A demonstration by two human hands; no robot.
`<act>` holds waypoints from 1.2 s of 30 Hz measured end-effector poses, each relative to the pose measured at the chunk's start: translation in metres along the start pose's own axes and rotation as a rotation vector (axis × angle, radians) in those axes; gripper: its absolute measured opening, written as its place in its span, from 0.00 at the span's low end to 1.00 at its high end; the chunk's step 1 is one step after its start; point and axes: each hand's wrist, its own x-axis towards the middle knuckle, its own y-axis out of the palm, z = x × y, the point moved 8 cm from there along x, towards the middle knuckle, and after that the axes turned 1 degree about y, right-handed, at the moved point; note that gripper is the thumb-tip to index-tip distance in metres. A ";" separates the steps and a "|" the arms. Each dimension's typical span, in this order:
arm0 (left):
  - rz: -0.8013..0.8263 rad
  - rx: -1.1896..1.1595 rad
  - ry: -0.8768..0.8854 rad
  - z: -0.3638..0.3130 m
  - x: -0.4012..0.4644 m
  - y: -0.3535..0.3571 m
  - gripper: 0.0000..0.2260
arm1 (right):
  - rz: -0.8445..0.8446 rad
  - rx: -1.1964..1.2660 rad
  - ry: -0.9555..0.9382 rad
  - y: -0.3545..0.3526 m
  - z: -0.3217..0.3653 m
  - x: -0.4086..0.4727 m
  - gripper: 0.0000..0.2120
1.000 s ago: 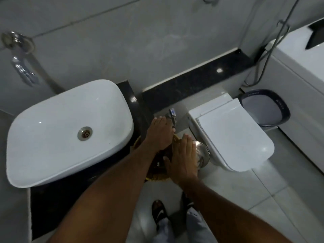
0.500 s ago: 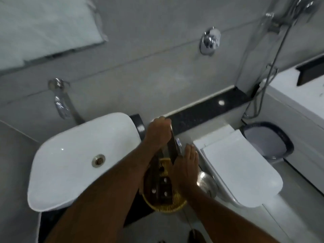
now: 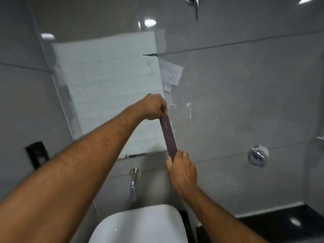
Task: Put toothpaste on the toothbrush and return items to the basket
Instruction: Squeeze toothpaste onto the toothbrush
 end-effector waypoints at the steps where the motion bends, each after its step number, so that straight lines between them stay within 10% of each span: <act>1: -0.002 0.000 -0.013 0.005 -0.003 -0.014 0.11 | -0.007 0.023 -0.024 -0.003 0.010 0.005 0.17; 11: 0.013 -0.099 -0.142 0.045 -0.040 -0.044 0.13 | 0.063 0.101 -0.149 -0.001 0.051 0.006 0.16; 19: -0.370 -1.216 -0.611 0.135 -0.099 0.030 0.08 | 0.101 -0.258 -0.302 -0.063 0.070 0.053 0.09; 27: -0.348 -2.350 -0.737 0.093 -0.134 0.188 0.11 | 0.067 -1.017 -1.029 -0.078 0.209 0.056 0.10; 36: -0.195 -2.256 -0.713 0.109 -0.159 0.218 0.17 | 0.065 -1.159 -1.204 -0.041 0.222 0.049 0.10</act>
